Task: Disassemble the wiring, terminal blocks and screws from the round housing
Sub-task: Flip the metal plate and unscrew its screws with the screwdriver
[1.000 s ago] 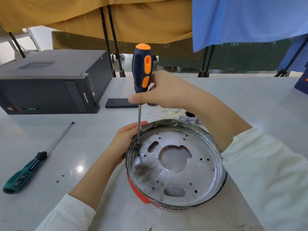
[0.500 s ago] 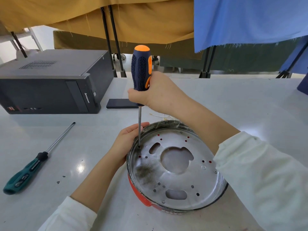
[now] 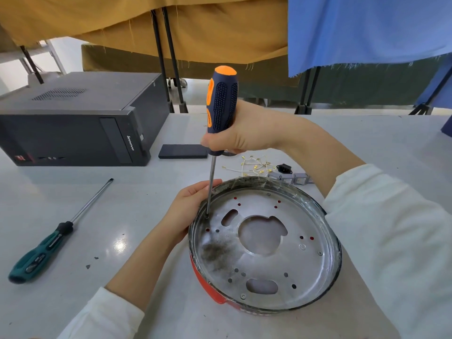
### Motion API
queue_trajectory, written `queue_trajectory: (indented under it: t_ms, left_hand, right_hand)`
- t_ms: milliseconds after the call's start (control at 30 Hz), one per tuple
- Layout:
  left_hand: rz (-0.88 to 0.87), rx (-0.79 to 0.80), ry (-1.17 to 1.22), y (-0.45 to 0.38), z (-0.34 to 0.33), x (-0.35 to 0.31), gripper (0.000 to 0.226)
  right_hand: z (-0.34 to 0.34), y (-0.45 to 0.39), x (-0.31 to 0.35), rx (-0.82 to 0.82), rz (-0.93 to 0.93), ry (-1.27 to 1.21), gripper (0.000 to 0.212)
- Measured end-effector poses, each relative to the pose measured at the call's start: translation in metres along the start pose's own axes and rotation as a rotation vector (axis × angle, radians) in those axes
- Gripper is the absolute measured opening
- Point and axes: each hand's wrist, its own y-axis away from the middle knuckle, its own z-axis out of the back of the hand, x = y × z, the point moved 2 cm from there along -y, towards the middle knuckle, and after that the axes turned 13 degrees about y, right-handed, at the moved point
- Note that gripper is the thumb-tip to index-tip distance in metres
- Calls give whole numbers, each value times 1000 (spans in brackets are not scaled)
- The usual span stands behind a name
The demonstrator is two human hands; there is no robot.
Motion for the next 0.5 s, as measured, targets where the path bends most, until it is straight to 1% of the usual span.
queue_trajectory:
  t_ms: [67,100,167,200,267,300,367,433,500]
  left_hand:
    - [-2,1,1,0,0,0,23]
    - [-6,-1,2,0,0,0,23]
    - [-13,-7,-2,0,0,1,23]
    - [-16,-9,-3,0,0,1,23]
    - [-16,-14,4,0,0,1,23]
    - [-14,-18,11,0,-1,1,24]
    - [-10,-24,25,0,-1,1,24]
    - [-9,-27,28,0,-2,1,24]
    - [-13,-32,15,0,-2,1,23]
  right_hand:
    - [1,-1,0,-12,-23,-14,28]
    - [0,-1,-1,-50,-35,-11,26]
    - [-3,1,-2,-176,-58,3,19]
    - [-5,3,-2,-247,-63,6,19]
    - [-5,7,-1,-365,-62,5,27]
    - [-4,8,0,-396,-64,7,30]
    - [-5,11,3,-402,-73,9,29]
    - [-8,14,7,-352,-82,-1,19]
    - [-5,16,11,-281,-86,-33,16]
